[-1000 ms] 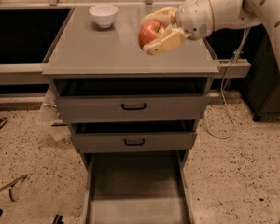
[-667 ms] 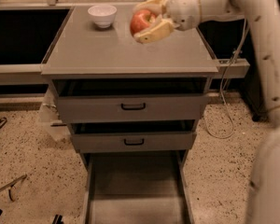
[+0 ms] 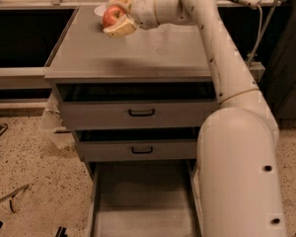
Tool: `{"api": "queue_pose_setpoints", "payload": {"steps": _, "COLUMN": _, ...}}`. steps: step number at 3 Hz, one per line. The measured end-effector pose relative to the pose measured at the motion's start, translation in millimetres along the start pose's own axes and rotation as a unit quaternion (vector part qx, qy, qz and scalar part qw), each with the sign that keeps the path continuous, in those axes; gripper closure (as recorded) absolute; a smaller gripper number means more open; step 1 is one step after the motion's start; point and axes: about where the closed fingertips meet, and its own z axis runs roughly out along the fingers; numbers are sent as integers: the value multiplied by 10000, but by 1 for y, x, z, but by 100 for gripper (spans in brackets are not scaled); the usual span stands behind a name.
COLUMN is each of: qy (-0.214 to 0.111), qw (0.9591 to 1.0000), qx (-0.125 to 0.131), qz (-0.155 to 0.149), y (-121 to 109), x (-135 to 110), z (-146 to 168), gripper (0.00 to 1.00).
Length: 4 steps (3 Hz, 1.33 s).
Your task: Pick apple from bottom drawer and place on counter
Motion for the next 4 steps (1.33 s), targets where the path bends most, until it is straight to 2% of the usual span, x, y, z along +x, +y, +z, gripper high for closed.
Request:
{"api": "queue_pose_setpoints", "payload": {"steps": 1, "qy": 802, "qw": 9967, "qx": 147, "qz": 35, "y": -17, "x": 29, "z": 43, "gripper": 100}}
{"api": "queue_pose_setpoints", "payload": {"steps": 2, "qy": 1956, "qw": 9791, "qx": 68, "qz": 560, "y": -18, "x": 82, "z": 52, "gripper": 100}}
{"api": "queue_pose_setpoints", "payload": {"steps": 3, "qy": 2581, "qw": 9551, "qx": -282, "qz": 1428, "y": 8, "x": 119, "z": 46, "gripper": 100}}
{"api": "queue_pose_setpoints", "payload": {"steps": 4, "qy": 2581, "qw": 9551, "qx": -281, "qz": 1427, "y": 5, "x": 115, "z": 45, "gripper": 100}}
